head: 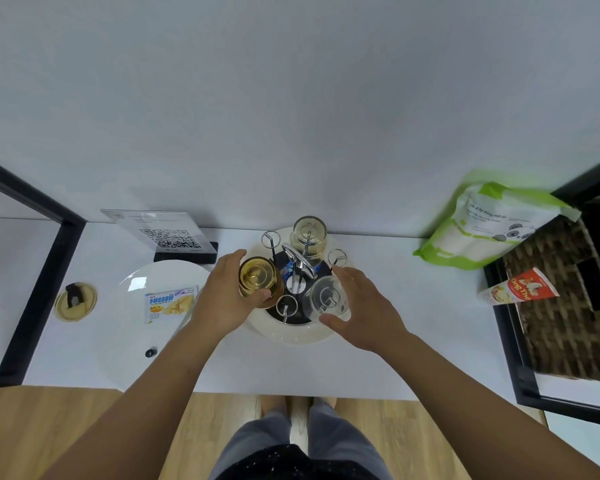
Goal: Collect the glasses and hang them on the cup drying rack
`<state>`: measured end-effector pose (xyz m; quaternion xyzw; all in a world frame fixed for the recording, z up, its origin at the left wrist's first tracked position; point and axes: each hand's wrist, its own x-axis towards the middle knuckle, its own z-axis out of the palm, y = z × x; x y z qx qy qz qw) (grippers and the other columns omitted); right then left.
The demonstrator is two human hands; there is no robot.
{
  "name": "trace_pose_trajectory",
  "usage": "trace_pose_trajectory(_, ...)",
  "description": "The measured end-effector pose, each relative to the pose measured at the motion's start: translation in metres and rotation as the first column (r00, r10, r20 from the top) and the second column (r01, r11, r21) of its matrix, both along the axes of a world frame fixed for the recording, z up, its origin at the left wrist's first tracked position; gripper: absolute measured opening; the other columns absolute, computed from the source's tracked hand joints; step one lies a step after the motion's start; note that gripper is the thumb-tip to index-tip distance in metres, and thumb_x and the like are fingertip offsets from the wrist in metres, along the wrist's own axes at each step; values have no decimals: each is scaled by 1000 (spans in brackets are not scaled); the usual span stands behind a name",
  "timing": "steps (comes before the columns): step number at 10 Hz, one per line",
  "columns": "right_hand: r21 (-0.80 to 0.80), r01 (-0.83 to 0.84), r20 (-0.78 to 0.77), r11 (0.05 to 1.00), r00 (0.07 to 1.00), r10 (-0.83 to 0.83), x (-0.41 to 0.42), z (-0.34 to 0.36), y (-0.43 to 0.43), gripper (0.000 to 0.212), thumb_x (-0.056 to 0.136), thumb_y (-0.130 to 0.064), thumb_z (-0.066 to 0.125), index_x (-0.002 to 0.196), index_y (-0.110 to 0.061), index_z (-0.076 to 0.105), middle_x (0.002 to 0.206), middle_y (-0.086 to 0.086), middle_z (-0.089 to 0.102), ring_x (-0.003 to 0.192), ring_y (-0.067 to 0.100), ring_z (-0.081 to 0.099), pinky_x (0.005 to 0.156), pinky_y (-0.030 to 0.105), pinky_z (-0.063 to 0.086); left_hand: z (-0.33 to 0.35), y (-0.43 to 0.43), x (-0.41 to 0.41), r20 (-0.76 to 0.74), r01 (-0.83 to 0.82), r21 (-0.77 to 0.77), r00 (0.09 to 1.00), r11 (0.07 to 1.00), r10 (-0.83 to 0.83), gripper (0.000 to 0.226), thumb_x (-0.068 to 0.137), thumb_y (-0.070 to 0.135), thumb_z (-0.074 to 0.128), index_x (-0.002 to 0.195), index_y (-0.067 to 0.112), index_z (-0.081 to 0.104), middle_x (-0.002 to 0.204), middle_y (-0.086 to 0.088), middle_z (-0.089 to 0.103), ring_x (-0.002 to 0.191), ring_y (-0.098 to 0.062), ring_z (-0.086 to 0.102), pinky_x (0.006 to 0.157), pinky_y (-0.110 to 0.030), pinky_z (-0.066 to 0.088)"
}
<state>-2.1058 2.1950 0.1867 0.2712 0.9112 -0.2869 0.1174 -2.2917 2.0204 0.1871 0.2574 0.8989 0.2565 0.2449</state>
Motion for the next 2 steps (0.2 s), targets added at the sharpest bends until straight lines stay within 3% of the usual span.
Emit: trace_pose_trajectory(2, 13, 49, -36, 999, 998, -48, -1, 14, -2, 85, 86, -56, 61, 153, -26, 19, 159, -6, 22, 142, 17, 30, 103, 36, 43, 11, -9, -7, 32, -3, 68, 999, 998, 1, 90, 76, 42, 80, 149, 23, 31, 153, -4, 36, 135, -25, 43, 108, -45, 41)
